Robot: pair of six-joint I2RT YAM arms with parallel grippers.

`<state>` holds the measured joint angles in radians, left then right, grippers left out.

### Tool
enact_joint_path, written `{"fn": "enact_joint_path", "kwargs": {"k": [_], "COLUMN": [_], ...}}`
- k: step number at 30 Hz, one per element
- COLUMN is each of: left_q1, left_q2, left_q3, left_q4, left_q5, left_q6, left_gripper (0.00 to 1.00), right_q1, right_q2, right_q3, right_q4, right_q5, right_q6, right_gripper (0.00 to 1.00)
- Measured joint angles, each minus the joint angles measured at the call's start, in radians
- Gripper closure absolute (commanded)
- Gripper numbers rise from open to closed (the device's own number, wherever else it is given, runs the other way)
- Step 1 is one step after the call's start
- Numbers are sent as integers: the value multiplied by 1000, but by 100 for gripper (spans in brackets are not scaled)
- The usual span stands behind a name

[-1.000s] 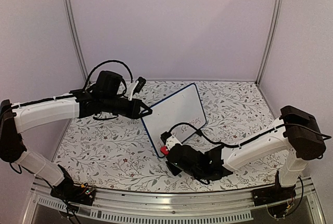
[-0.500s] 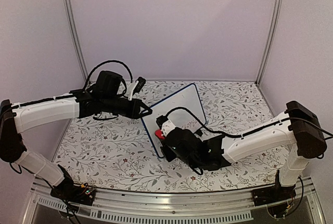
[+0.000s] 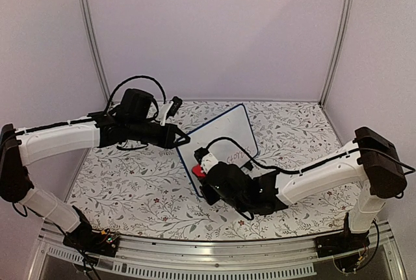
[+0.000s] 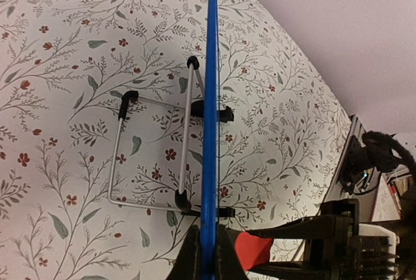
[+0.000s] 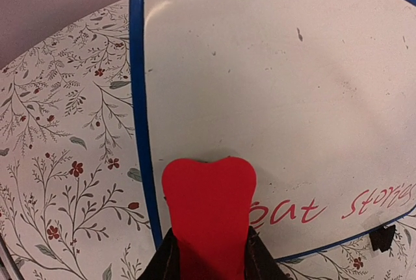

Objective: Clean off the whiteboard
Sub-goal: Erase the whiteboard on the whiteboard stand.

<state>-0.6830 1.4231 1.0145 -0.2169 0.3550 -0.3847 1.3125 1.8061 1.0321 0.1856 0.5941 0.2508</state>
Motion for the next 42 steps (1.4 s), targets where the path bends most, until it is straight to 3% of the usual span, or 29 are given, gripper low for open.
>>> {"fn": "enact_joint_path", "kwargs": {"k": [42], "left_q1": [11], "left_q2": [6], "left_q3": [0], "left_q4": [19], "left_q5": [3], "left_q6": [25], "left_gripper": [100], "right_q1": [3], "right_q2": [75], "right_q3": [-83], "right_q4": [-44], "right_q5": [-25], "right_q6": [99], "right_gripper": [77]}}
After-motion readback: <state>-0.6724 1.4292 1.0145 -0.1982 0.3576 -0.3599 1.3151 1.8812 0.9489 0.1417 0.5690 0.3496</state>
